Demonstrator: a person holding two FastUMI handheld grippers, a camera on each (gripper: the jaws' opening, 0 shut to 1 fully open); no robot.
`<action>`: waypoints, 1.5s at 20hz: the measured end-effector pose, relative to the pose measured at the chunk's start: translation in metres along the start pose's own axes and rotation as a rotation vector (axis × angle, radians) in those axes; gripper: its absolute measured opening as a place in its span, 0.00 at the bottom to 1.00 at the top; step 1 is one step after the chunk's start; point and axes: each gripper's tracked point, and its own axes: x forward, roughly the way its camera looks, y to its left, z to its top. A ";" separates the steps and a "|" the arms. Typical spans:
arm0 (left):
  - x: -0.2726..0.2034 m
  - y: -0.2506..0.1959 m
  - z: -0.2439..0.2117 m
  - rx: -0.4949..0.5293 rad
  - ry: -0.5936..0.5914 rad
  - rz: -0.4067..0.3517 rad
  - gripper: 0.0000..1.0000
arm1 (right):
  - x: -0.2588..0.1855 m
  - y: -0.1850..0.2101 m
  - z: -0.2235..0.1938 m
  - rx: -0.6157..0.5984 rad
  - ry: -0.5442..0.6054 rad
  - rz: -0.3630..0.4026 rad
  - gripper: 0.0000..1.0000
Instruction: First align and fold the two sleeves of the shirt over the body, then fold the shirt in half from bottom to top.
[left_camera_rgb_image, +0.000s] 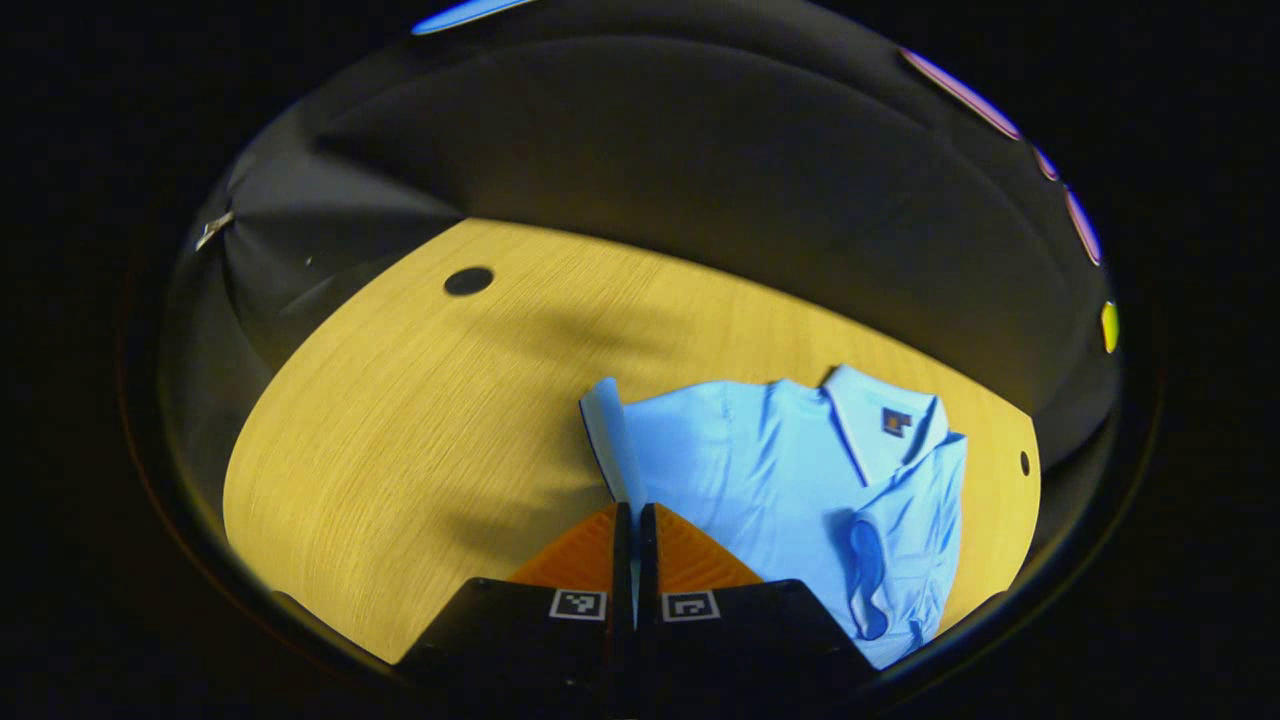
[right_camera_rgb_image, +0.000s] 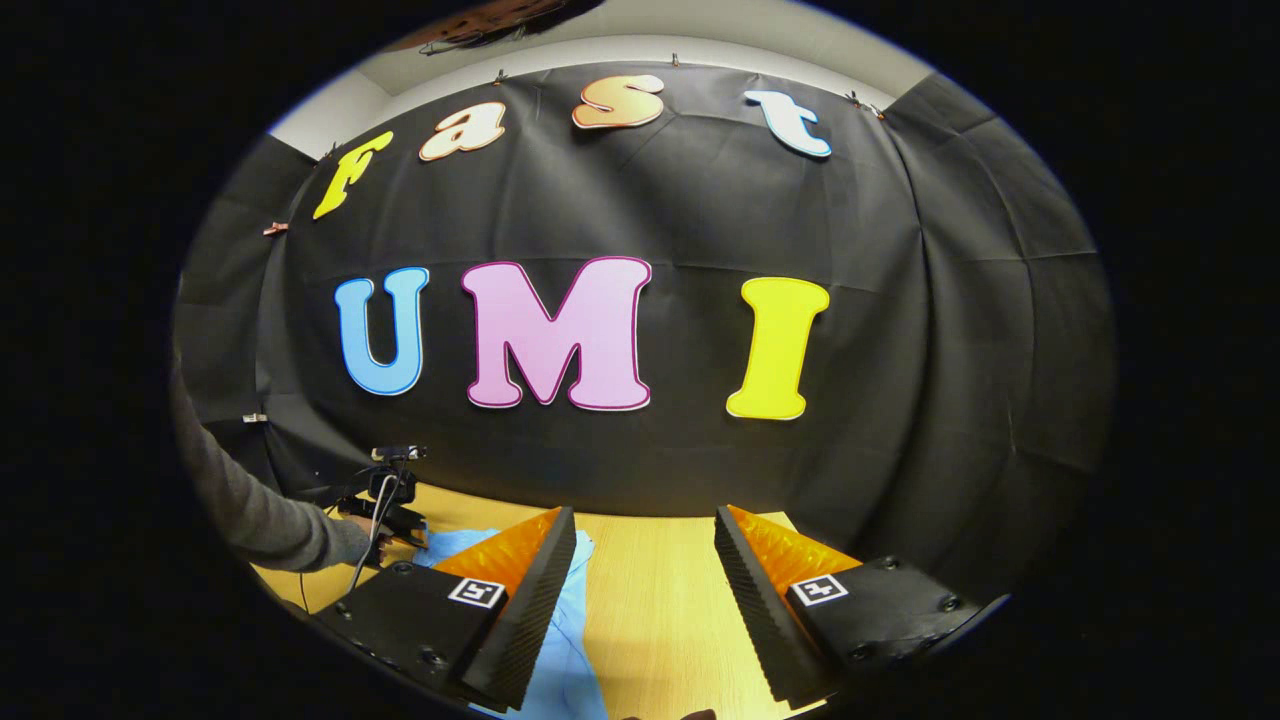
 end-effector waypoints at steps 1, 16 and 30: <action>-0.006 -0.014 0.003 0.030 -0.017 -0.032 0.06 | 0.000 0.000 -0.001 0.002 -0.001 0.002 0.88; -0.034 -0.179 -0.075 0.295 0.059 -0.290 0.06 | -0.008 -0.017 -0.019 0.034 0.033 -0.024 0.88; -0.016 -0.190 -0.106 0.415 0.085 -0.251 0.78 | -0.016 -0.022 -0.025 0.029 0.048 -0.034 0.88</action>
